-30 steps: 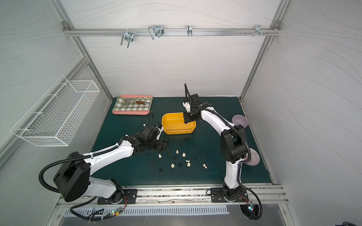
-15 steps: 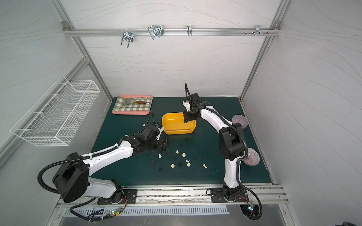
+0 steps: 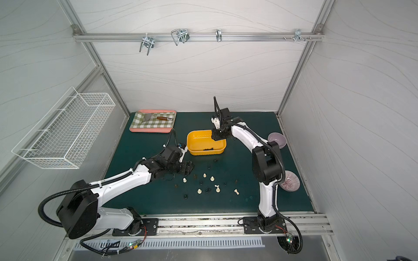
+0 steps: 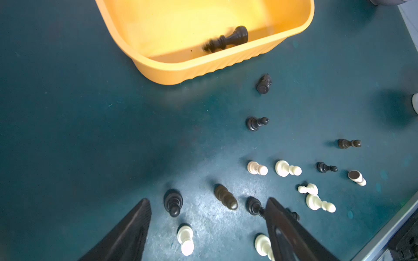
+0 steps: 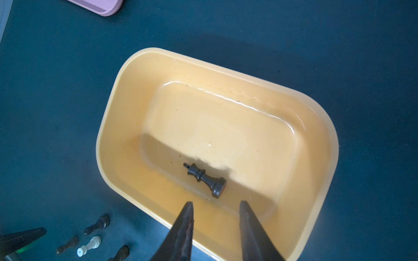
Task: Put the chess pieces into the storage box
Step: Place the chess piece in the storage box.
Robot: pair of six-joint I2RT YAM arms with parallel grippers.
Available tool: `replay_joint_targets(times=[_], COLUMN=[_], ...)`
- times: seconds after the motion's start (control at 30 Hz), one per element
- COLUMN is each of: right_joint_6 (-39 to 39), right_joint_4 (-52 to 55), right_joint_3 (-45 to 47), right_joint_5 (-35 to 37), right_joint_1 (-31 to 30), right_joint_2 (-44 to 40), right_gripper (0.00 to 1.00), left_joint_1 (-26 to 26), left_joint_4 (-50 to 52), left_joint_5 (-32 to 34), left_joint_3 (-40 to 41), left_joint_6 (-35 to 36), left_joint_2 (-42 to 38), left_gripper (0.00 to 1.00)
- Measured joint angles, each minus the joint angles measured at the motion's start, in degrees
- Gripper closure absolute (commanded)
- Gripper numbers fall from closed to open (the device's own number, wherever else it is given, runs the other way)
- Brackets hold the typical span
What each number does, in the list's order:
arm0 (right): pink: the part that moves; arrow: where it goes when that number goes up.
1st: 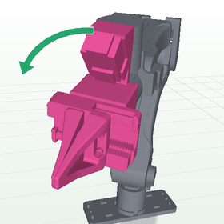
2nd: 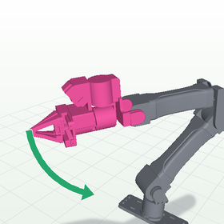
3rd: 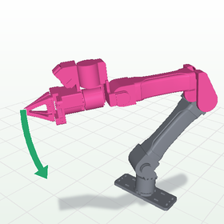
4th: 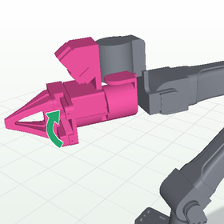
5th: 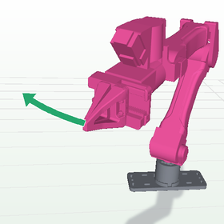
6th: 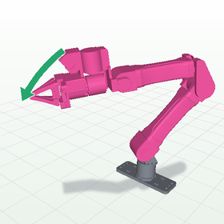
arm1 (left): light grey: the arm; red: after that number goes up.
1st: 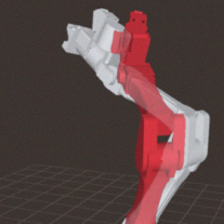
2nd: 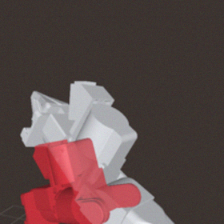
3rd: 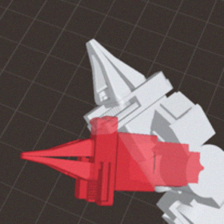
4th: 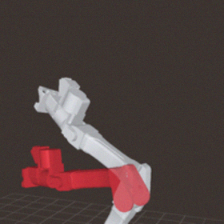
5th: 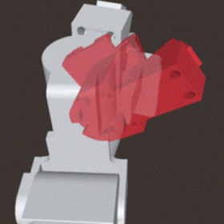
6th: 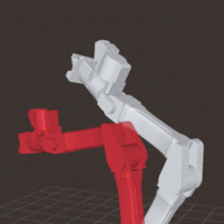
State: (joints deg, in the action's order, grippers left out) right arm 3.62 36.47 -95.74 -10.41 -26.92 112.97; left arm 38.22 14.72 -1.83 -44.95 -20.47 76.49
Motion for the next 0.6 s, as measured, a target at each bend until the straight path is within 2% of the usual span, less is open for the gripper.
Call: replay_joint_targets(times=[0.3, 0.6], right_joint_6=[-0.1, 0.0], right_joint_4=[0.0, -0.9], right_joint_3=[0.2, 7.3], right_joint_5=[-1.7, -3.7], right_joint_1=[0.0, 0.0], right_joint_2=[-3.4, -16.4], right_gripper=[0.49, 0.45], left_joint_1=[0.0, 0.8], left_joint_4=[0.3, 2.1], left_joint_5=[1.0, 0.8], left_joint_3=[0.1, 0.2], left_joint_6=[0.1, 2.4], left_joint_2=[-0.3, -0.3], left_gripper=[0.20, 0.25])
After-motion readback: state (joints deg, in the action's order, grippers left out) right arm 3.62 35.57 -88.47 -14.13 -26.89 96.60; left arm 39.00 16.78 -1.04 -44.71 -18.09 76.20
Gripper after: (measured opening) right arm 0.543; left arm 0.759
